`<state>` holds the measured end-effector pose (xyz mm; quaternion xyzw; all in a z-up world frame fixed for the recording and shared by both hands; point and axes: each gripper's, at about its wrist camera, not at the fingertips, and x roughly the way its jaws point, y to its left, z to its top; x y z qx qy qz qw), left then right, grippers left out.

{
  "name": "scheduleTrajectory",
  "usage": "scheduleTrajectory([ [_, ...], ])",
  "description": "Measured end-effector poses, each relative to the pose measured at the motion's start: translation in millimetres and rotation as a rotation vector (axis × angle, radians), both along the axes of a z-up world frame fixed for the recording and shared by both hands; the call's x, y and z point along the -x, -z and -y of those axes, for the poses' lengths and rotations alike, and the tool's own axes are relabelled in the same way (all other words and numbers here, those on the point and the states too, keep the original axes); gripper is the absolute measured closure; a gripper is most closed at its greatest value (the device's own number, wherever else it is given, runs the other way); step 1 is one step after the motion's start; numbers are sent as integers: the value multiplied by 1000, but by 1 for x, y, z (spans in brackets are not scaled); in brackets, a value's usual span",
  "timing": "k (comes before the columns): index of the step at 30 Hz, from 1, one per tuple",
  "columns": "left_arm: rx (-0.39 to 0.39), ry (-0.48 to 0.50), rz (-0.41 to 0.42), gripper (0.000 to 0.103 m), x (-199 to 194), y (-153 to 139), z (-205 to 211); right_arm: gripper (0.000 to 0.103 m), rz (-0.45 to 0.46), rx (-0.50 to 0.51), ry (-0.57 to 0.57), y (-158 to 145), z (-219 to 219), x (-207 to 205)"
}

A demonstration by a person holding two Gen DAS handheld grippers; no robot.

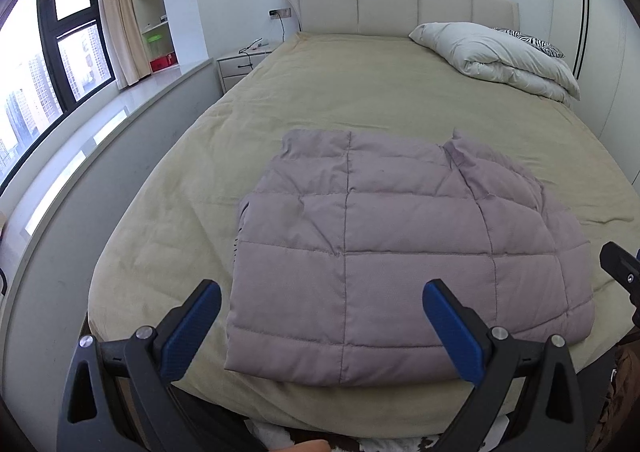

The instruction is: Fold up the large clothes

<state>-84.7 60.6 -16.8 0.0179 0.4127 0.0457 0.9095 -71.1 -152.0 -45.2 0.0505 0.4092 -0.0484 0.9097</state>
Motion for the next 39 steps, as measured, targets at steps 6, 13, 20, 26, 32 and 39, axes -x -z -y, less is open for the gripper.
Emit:
scheduleTrajectory([
  [6,-3,-3,-2,0,-1,2,0,1,-9,4,-6,3,-2,-3],
  [13,-6,-3,-5,0,0,4,0,1,-20,2,-13,8,-5,-6],
  [20,-11,-5,-4,0,0,5,1,1,-26,2,-14,9,-5,-7],
  [26,-14,-3,-10,0,0,6,3,1,-26,2,-13,10,-5,-7],
  [32,-16,-3,-13,0,0,8,3,1,-32,0,-15,14,-5,-9],
  [39,-15,-3,-14,0,0,8,4,1,-34,-1,-17,15,-6,-9],
])
